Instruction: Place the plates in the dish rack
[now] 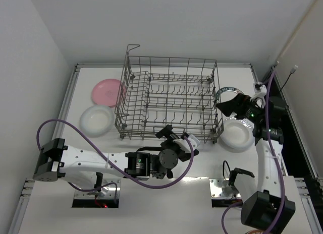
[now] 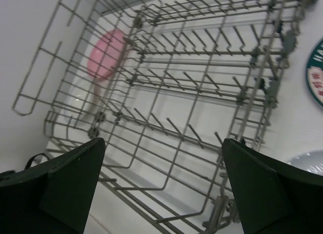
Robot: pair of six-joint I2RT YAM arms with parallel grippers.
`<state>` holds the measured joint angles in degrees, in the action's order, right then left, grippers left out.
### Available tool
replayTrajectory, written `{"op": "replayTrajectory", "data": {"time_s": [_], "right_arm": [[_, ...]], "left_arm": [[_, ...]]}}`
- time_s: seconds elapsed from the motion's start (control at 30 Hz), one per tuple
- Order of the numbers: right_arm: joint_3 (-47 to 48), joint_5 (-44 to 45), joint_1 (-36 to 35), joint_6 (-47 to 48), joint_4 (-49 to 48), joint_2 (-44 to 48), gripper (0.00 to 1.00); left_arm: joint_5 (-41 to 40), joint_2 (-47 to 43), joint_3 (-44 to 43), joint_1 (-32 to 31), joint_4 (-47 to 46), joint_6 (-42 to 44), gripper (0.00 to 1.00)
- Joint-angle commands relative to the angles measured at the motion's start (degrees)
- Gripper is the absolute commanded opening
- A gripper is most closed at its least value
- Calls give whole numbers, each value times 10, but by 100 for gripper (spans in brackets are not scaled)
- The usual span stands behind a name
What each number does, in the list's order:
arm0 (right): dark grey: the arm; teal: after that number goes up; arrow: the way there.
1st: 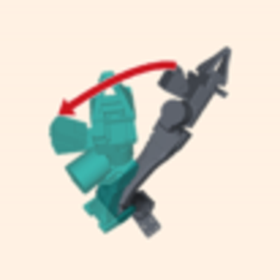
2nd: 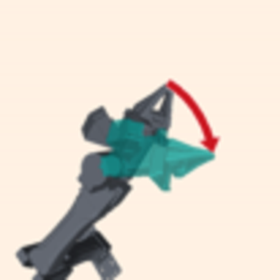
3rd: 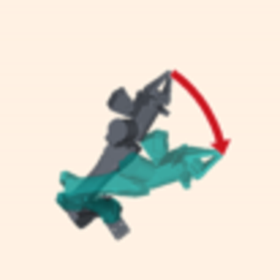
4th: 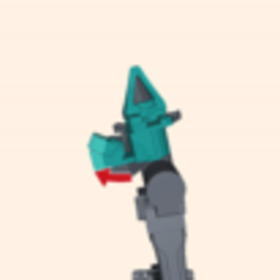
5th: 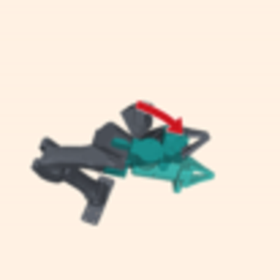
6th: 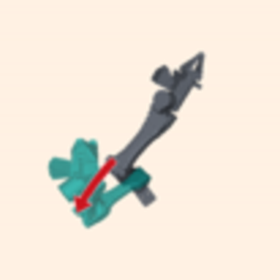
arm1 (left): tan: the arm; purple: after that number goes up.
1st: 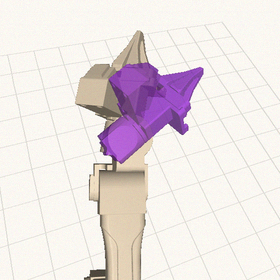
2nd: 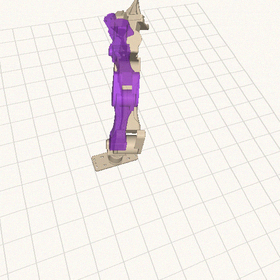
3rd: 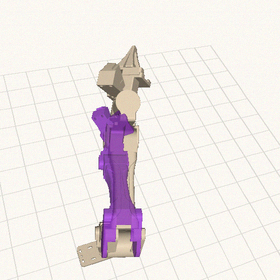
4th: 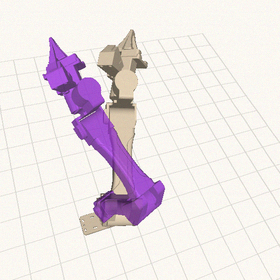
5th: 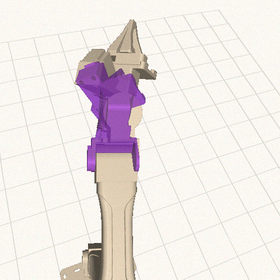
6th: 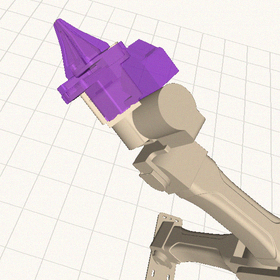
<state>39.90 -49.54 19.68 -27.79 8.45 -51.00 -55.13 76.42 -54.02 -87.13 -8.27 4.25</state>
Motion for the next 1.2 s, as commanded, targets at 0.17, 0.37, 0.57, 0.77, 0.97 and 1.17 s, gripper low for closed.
{"op": "replayTrajectory", "data": {"time_s": [0.17, 0.37, 0.57, 0.77, 0.97, 1.17], "right_arm": [[49, 268, 28, 54, 96, -46, 100], [84, 157, 97, -12, 47, -212, 97], [132, 138, 151, -14, 30, -341, 97], [208, 144, 157, 1, 46, -484, 97], [247, 168, 157, -5, 46, -579, 95], [300, 163, 151, -17, 53, -642, 85]], "left_arm": [[-5, -13, -6, -6, -30, -6, 100], [-5, -24, -6, -6, -30, -6, 100], [2, -24, 4, -6, -35, 0, 100], [-15, -35, 9, -6, -53, 15, 100], [-38, -41, 9, -6, -60, 26, 100], [-67, -78, 22, -6, -87, 38, 100]]}}
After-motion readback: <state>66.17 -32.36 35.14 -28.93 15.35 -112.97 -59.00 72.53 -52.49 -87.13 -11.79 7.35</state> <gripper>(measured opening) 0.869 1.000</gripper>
